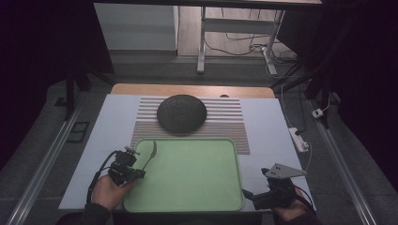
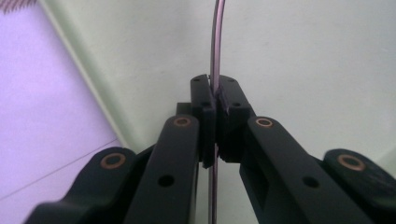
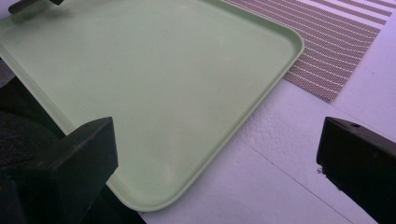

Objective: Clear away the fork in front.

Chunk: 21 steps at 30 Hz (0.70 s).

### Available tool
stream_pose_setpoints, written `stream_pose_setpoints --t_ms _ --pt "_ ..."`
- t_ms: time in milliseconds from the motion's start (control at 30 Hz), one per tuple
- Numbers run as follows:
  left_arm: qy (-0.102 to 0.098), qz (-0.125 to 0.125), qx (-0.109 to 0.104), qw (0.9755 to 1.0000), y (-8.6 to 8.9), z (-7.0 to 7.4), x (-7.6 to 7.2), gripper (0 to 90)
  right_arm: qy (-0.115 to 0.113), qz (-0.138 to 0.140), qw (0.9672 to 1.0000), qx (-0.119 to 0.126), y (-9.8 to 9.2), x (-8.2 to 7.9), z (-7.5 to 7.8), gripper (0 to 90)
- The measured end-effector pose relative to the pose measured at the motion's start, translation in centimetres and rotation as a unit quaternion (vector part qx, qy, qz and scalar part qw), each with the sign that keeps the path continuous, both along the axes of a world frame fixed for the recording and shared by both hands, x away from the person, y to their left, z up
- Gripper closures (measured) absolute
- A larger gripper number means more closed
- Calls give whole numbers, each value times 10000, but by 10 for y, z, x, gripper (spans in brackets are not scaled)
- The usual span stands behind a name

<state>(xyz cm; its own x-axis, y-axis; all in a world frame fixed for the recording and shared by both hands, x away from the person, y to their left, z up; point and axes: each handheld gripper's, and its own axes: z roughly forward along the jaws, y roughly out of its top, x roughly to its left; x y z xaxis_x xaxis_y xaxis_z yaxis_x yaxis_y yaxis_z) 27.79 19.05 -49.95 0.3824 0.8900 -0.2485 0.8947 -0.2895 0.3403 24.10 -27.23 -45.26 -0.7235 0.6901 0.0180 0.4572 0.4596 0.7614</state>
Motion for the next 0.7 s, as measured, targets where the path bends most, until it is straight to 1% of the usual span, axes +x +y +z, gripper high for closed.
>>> stream_pose_setpoints --t_ms 133,233,300,400,467,500,567,600,700 --pt "195 131 118 9997 -1 -5 3 860 -12 -7 10000 -15 -1 -1 0 0" --pt "312 165 161 9992 -2 -8 6 857 -1 -25 10000 -9 -3 -1 1 0" --pt "346 152 200 9991 -3 -10 6 853 17 -55 10000 20 -3 -2 1 0" --pt "321 140 182 9992 -3 -10 6 837 21 -86 10000 6 -5 -3 1 0" --pt "317 125 138 9993 -2 -10 6 825 18 -121 9999 38 -6 -3 1 0" --pt "304 122 150 9994 -2 -9 6 814 29 -131 9999 28 -7 -4 1 0" --pt "232 117 111 9996 1 -7 5 794 20 -145 9999 65 -9 -5 1 0" --pt "152 135 84 9998 2 -4 5 785 21 -164 9998 56 -9 -5 2 0" --pt "-143 147 -22 9998 7 4 6 779 15 -189 9997 137 -12 -6 2 0"
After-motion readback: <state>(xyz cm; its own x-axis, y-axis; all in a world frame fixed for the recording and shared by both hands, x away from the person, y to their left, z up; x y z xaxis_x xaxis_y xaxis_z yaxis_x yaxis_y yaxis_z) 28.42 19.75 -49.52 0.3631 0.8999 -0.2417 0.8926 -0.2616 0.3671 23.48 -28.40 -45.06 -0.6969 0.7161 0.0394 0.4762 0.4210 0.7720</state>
